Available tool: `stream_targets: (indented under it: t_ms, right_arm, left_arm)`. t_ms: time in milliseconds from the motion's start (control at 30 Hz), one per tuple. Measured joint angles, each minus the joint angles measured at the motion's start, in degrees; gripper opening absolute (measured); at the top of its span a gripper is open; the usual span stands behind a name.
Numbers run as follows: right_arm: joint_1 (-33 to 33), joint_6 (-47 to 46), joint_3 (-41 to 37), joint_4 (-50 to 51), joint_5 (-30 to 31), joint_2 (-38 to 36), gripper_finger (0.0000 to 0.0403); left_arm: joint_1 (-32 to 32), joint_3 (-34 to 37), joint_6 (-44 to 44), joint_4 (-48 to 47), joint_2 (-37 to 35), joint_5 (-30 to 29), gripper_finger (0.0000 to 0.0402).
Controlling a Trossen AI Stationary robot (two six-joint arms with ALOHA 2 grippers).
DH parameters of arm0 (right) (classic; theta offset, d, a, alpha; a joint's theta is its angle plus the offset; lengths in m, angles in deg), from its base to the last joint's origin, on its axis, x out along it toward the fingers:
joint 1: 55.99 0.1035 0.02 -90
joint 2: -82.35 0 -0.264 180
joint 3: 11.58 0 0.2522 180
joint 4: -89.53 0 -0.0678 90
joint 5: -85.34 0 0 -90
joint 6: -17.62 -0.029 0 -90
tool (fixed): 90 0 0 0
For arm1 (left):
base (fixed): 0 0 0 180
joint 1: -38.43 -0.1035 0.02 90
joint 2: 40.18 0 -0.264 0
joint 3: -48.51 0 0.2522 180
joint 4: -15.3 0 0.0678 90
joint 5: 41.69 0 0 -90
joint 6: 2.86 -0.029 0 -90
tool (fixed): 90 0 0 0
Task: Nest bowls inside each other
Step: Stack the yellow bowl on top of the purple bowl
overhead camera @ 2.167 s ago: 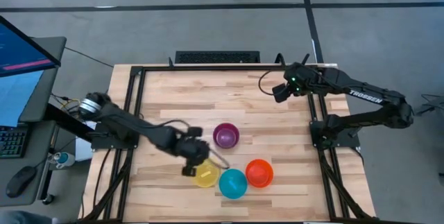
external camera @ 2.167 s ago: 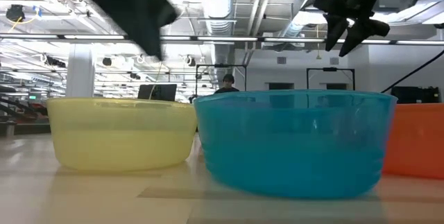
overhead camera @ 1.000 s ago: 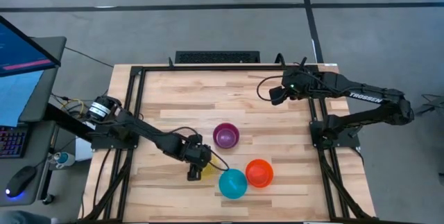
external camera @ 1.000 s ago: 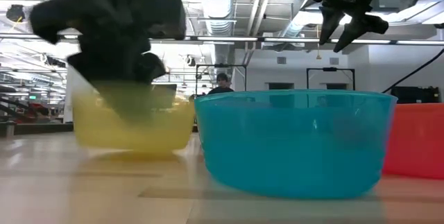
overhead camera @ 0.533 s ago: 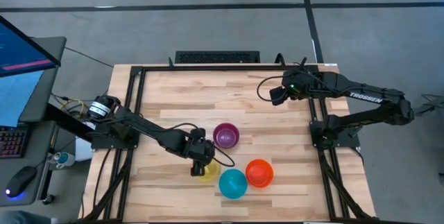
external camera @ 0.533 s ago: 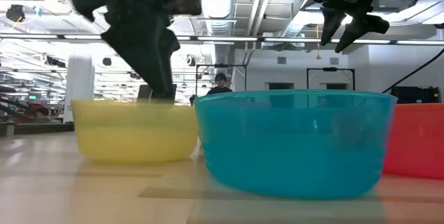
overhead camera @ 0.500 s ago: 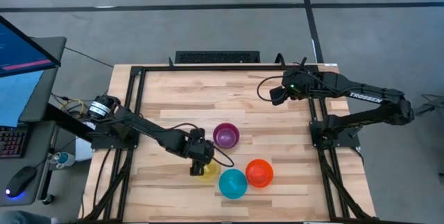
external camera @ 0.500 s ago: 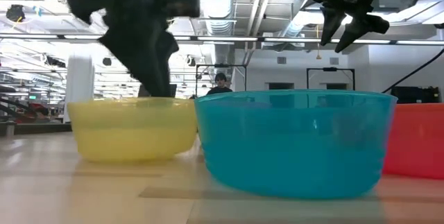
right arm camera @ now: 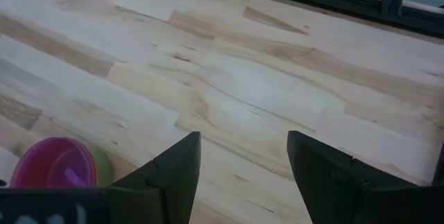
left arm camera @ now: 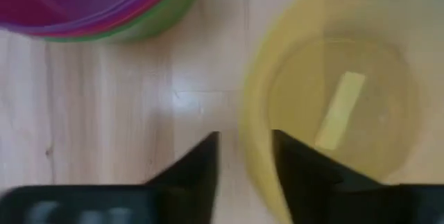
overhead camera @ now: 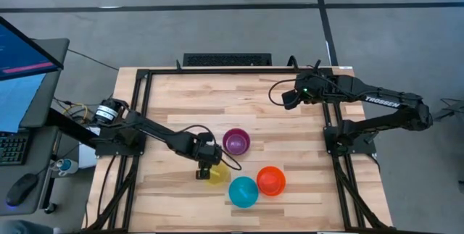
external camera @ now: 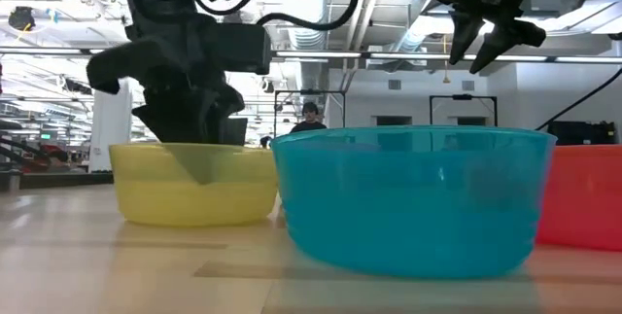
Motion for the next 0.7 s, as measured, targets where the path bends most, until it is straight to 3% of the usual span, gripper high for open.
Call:
stream_targets:
  t_ms: [67,133,267,500,600,700]
  right_arm:
    - [0.00,0.01,0.00,0.03,0.00,0.01,0.0240]
    - [0.00,-0.01,0.00,0.14,-0.01,0.00,0.0240]
    - [0.00,0.03,0.00,1.14,-0.02,0.01,0.0240]
    - [0.00,1.06,0.00,4.74,0.02,-0.14,0.0240]
    - [0.00,1.49,0.00,5.03,0.30,-0.16,0.0240]
    - [-0.01,1.64,0.00,5.03,1.56,-0.16,0.0240]
  left_arm:
    - [-0.52,0.00,-0.86,-0.01,0.00,0.74,0.0041]
    - [-1.41,-0.12,-1.01,-0.04,0.00,2.72,0.0015]
    - [-3.47,-5.32,-2.11,-6.69,-0.27,4.06,0.0004]
    - [-8.23,-25.89,-12.09,-18.48,-0.75,3.05,0.0001]
    - [-11.03,-29.10,-14.27,-22.23,0.00,2.14,0.0001]
    - [-14.95,-29.37,-15.29,-19.90,1.07,4.18,0.0001]
